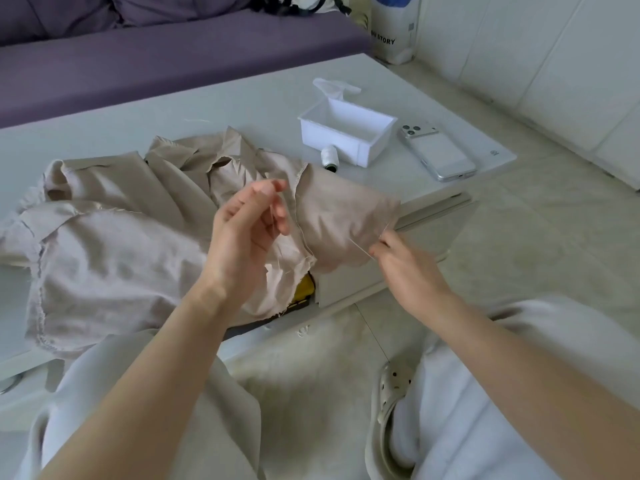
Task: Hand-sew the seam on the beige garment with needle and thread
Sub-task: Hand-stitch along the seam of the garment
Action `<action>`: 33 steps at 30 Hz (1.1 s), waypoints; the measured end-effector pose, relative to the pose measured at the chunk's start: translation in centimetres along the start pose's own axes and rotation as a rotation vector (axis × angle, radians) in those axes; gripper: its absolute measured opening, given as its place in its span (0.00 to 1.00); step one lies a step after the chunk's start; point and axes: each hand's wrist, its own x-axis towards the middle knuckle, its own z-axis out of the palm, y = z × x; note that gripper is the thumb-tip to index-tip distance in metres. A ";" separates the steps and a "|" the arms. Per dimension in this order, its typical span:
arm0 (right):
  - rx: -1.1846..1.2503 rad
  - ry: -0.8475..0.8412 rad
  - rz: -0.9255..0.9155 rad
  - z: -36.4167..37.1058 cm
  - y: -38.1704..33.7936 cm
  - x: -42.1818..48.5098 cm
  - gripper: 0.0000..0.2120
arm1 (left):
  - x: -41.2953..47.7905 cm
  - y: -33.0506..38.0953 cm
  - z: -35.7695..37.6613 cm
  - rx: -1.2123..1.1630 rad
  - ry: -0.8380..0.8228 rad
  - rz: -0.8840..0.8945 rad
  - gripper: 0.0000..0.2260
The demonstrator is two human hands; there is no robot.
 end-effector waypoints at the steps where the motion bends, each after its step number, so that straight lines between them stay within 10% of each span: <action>1: -0.030 0.031 -0.014 0.1 -0.1 0.2 0.19 | 0.1 0.3 -0.2 0.003 0.009 0.006 0.10; 7: 0.746 0.243 0.185 -0.3 -1.8 2.1 0.09 | -0.2 0.7 -0.7 0.337 -0.038 -0.088 0.09; 15: 1.532 -0.234 0.185 -5.6 -5.4 1.4 0.10 | -1.7 -1.6 0.6 0.557 -0.258 -0.233 0.09; 33: 1.129 -0.210 0.424 -3.4 -4.5 2.9 0.15 | -2.7 0.2 -1.0 0.526 -0.063 -0.222 0.09</action>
